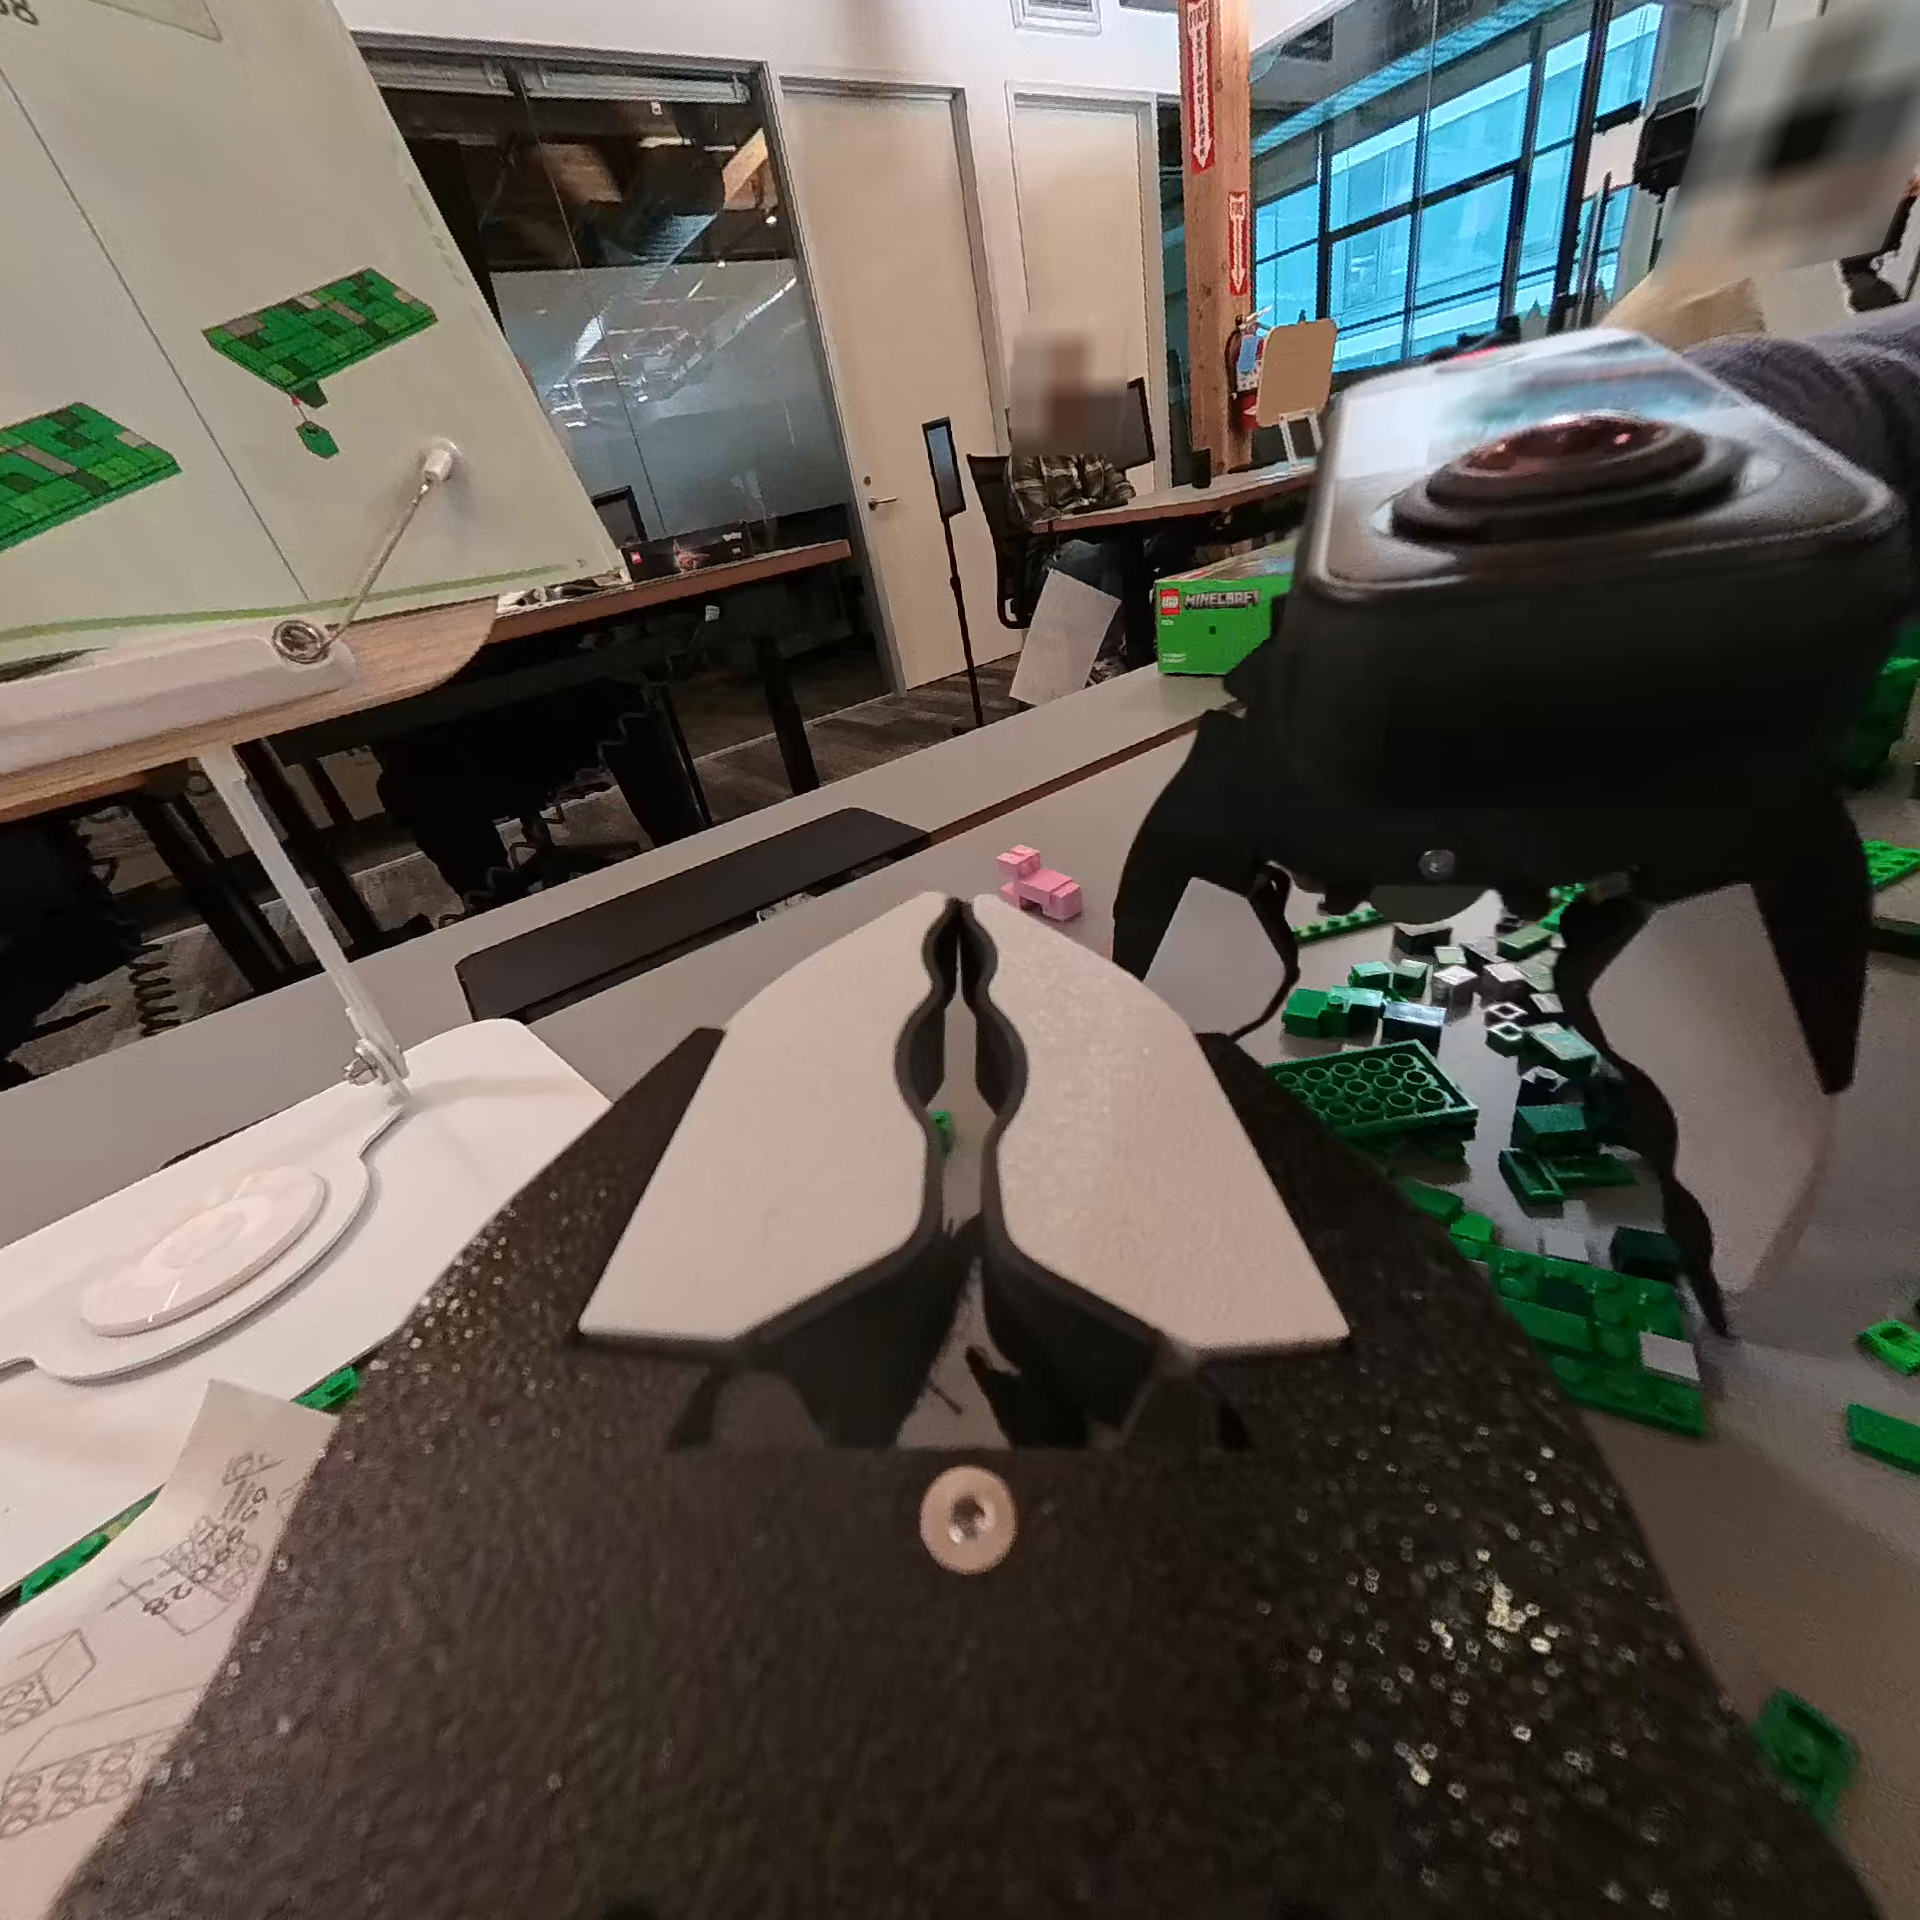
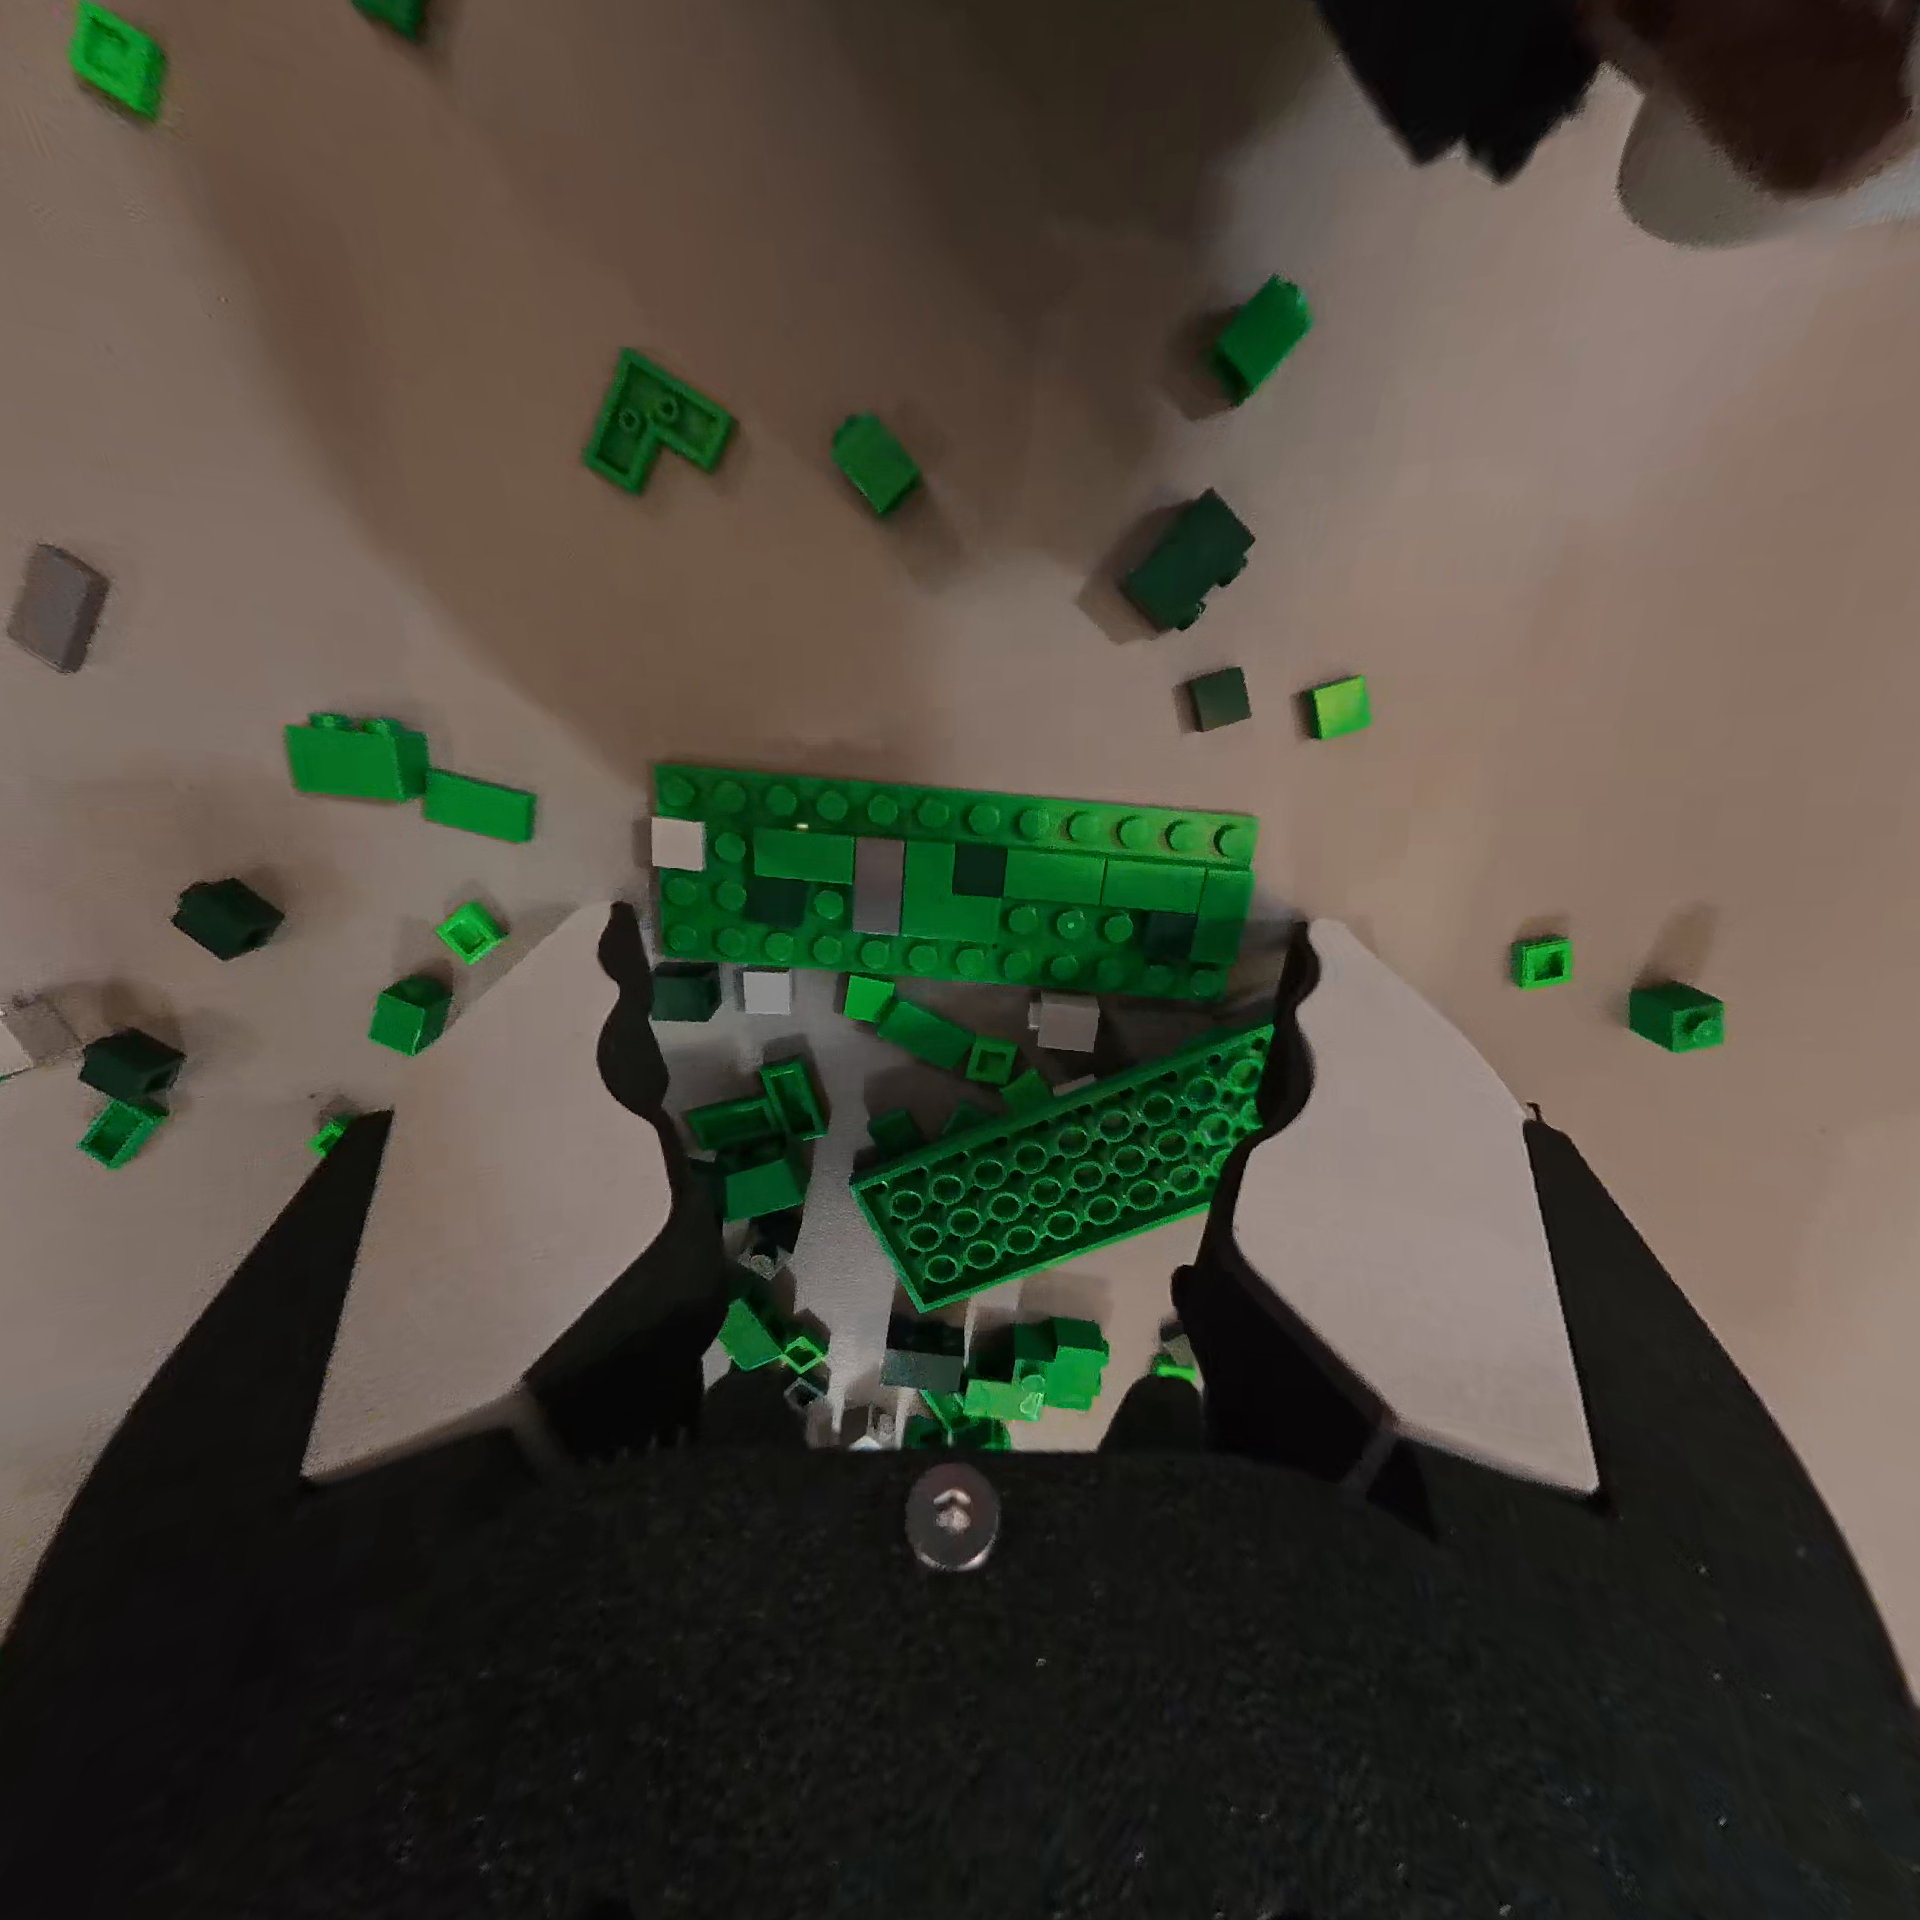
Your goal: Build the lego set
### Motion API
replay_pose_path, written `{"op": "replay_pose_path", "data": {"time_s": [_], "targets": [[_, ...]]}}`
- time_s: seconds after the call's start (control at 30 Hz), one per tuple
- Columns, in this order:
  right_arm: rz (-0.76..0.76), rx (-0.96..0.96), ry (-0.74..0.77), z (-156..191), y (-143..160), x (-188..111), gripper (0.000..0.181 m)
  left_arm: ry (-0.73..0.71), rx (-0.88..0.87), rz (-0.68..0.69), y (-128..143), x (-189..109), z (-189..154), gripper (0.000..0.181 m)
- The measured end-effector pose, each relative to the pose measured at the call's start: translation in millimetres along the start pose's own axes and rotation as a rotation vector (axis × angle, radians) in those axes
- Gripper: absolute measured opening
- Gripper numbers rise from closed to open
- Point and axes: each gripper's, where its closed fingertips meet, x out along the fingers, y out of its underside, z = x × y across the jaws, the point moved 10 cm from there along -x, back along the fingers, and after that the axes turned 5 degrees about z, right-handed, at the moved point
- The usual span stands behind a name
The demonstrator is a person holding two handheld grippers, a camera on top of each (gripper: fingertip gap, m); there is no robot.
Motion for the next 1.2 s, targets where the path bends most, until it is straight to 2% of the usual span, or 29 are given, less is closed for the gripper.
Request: {"op": "replay_pose_path", "data": {"time_s": [0.07, 0.17, 0.3, 0.37, 0.43, 0.53, 0.63, 0.73, 0.87, 0.93, 0.97, 1.0, 1.07, 1.2], "targets": [[-0.021, 0.004, 0.006, 1, -1, -2, 0.099, 0.008, -0.006, 0.014, 0, 1, 0, 0.0], [-0.056, 0.035, 0.027, 3, 2, -2, 0.099, 0.047, -0.035, 0.057, 1, 4, 0, 0.0], [-0.115, 0.06, 0.18, 11, 12, -9, 0.099, 0.197, -0.172, 0.191, 8, 12, 4, 0.0], [-0.133, 0.091, 0.288, 21, 19, -16, 0.099, 0.244, -0.258, 0.204, 9, 12, 8, 0.003], [-0.181, 0.133, 0.391, 36, 25, -23, 0.099, 0.286, -0.359, 0.208, 9, 13, 10, 0.032], [-0.268, 0.21, 0.565, 63, 31, -32, 0.099, 0.509, -0.58, 0.263, 8, 20, 4, 0.064], [-0.298, 0.266, 0.74, 90, 30, -38, 0.099, 0.777, -0.788, 0.322, 9, 29, -16, 0.073], [-0.362, 0.285, 0.851, 113, 23, -39, 0.099, 0.874, -0.767, 0.4, 13, 35, -40, 0.069], [-0.446, 0.258, 0.881, 125, 15, -34, 0.099, 1.014, -0.722, 0.429, 10, 36, -64, 0.055], [-0.461, 0.227, 0.895, 127, 10, -30, 0.099, 1.05, -0.699, 0.399, 8, 35, -69, 0.035], [-0.465, 0.22, 0.92, 128, 9, -28, 0.089, 1.077, -0.67, 0.384, 7, 33, -71, 0.015], [-0.48, 0.19, 0.963, 130, 9, -28, 0.079, 1.064, -0.613, 0.394, 7, 32, -72, 0.007], [-0.531, 0.136, 1.022, 134, 9, -29, 0.077, 1.014, -0.468, 0.338, 2, 28, -72, 0.006], [-0.705, 0.247, 0.921, 139, 18, -42, 0.067, 0.921, -0.336, 0.329, -7, 22, -76, 0.005]]}}
